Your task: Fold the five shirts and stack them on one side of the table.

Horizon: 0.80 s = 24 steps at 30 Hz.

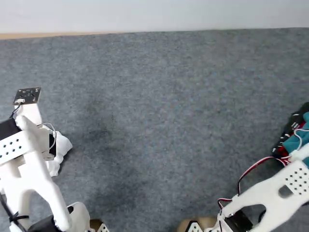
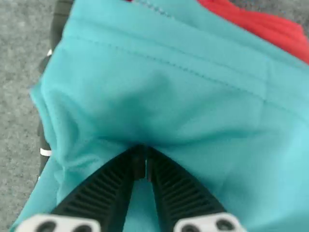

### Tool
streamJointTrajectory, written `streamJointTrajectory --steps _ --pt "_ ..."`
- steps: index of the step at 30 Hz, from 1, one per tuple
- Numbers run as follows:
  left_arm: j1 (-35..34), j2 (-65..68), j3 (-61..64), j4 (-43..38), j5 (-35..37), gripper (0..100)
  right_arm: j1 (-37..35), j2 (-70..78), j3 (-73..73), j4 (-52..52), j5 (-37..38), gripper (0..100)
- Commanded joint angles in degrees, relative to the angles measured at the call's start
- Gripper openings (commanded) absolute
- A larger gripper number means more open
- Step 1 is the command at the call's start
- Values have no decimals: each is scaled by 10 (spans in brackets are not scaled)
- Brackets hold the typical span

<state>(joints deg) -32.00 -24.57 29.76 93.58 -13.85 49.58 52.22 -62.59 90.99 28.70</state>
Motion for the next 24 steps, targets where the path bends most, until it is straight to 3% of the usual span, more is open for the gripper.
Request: streamJointTrajectory --steps 1,7,19,24 --pt "1 -18 -6 8 -4 7 -9 -25 -76 25 -6 9" --pt "1 -18 -6 8 -4 7 -12 -43 -201 61 -7 9" --pt "1 -18 -6 12 -4 7 -17 141 -207 -125 -4 9" --pt "1 -18 -6 15 -4 7 -18 114 -264 -94 -6 9"
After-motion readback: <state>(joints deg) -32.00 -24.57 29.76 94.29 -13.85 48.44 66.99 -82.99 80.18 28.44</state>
